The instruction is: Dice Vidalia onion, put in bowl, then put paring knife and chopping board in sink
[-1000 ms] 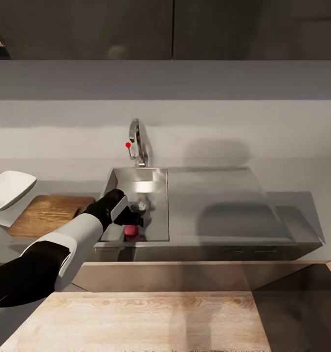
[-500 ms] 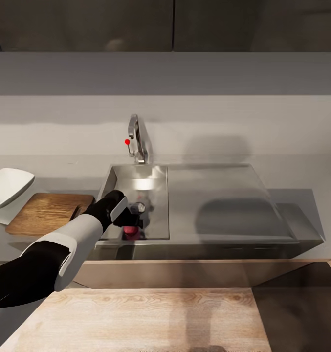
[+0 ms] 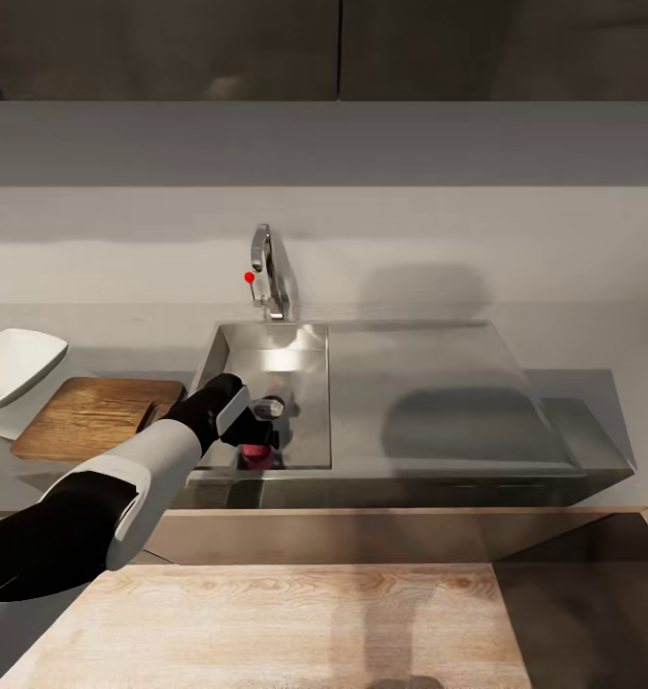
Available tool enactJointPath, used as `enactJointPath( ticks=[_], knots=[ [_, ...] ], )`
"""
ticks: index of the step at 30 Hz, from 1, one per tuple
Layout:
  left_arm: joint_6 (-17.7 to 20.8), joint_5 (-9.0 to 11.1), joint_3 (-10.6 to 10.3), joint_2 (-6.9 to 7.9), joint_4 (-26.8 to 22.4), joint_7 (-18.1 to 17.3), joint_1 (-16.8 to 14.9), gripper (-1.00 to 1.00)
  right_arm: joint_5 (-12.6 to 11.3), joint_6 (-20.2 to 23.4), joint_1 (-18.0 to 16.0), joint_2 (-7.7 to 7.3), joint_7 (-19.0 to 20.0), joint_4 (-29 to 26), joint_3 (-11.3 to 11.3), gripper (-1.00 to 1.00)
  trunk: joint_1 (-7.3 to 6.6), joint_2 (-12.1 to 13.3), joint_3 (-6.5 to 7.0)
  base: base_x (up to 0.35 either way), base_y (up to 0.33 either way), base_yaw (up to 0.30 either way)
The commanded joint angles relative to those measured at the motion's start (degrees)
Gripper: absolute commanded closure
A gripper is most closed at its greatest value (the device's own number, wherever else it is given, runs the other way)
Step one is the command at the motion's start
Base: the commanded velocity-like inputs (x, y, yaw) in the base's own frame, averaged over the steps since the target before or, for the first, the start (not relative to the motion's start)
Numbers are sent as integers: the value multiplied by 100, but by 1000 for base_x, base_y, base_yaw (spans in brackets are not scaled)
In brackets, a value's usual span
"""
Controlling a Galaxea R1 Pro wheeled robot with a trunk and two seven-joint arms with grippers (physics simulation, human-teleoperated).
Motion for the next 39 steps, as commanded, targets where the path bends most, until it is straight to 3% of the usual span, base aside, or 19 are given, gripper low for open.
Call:
enactJointPath(
  ticks=[1, 12, 13, 29, 39],
  knots=[
    [18, 59, -45, 4, -4, 30, -4, -100, -43, -9, 3, -7, -34, -12, 48, -100, 3, -10, -8, 0, 0, 0],
    [18, 58, -51, 4, -4, 30, -4, -100, -43, -7, 3, -7, -37, -13, 51, -100, 3, -10, -8, 0, 0, 0],
    [18, 58, -52, 4, -6, 30, -4, 100, -44, -7, 3, -7, -37, -11, 51, -100, 3, -10, -8, 0, 0, 0],
    [18, 58, -51, 2, -6, 30, -4, 100, -46, -7, 4, -7, -44, -13, 50, -100, 3, -10, -7, 0, 0, 0],
    [25, 60, -38, -18, -81, 30, -4, 100, -46, -7, 4, -7, -44, -9, 50, -100, 3, -10, 72, 0, 0, 0]
  ],
)
